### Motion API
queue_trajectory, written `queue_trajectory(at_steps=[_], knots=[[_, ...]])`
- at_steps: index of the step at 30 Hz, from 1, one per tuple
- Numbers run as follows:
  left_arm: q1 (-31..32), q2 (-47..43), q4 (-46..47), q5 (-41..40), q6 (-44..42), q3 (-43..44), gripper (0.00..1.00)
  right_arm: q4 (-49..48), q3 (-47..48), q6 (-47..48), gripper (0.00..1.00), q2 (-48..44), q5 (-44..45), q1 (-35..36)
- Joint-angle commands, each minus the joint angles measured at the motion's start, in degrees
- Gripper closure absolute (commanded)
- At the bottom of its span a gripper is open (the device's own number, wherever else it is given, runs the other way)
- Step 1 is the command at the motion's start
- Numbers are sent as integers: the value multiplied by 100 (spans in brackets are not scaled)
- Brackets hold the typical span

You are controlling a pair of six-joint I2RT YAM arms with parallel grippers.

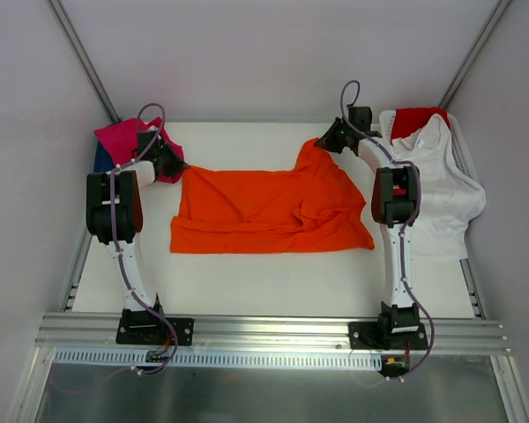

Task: Fold and stack the t-shirts
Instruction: Fold the tshirt

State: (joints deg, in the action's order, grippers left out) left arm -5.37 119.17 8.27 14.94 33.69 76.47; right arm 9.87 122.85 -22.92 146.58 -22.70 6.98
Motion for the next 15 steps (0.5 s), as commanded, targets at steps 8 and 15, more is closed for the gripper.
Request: queue_trajectory(at_steps=[8, 15], knots=[[-88, -386, 175, 0, -12, 299, 100, -1145, -490, 358, 99, -1228, -446, -22], [-149, -562, 175, -210, -3, 97, 100, -1180, -849, 560, 100, -1588, -551, -30]])
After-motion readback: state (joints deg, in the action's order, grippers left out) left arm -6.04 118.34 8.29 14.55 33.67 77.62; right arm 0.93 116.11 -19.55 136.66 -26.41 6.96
